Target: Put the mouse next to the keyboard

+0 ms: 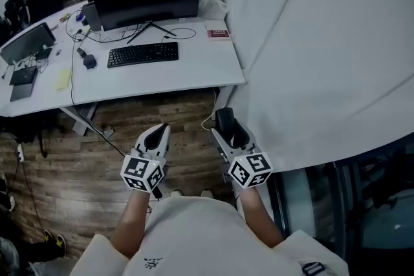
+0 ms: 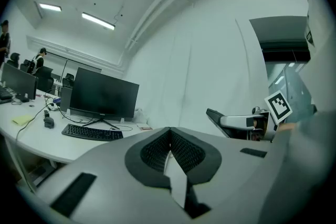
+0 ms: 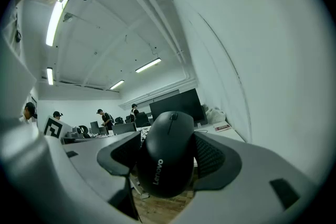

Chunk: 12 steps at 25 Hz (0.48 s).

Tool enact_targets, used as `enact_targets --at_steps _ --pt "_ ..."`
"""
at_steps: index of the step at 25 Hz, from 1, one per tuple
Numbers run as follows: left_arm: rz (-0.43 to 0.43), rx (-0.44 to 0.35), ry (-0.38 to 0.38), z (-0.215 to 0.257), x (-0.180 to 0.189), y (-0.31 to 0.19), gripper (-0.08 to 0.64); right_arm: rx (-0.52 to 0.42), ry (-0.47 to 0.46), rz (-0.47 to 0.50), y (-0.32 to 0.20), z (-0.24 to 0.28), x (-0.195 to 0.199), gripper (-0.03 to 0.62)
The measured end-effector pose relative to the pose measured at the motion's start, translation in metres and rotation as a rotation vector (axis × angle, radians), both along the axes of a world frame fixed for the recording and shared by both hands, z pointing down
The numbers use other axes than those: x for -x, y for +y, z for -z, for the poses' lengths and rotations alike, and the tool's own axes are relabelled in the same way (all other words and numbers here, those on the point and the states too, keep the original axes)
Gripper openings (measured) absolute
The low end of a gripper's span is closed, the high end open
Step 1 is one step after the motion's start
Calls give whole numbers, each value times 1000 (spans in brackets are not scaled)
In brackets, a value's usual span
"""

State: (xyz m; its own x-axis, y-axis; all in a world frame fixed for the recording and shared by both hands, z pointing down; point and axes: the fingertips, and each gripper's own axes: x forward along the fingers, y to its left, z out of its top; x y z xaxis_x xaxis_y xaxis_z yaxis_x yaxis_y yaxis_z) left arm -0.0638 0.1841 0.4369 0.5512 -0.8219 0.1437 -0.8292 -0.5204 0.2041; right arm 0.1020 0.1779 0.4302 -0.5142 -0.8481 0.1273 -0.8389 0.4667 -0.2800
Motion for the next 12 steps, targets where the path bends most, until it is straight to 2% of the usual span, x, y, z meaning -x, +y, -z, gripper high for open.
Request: enact_targets --at_steps 12 --pt "-19 -17 1 4 16 5 11 8 6 -19 6 -5 14 322"
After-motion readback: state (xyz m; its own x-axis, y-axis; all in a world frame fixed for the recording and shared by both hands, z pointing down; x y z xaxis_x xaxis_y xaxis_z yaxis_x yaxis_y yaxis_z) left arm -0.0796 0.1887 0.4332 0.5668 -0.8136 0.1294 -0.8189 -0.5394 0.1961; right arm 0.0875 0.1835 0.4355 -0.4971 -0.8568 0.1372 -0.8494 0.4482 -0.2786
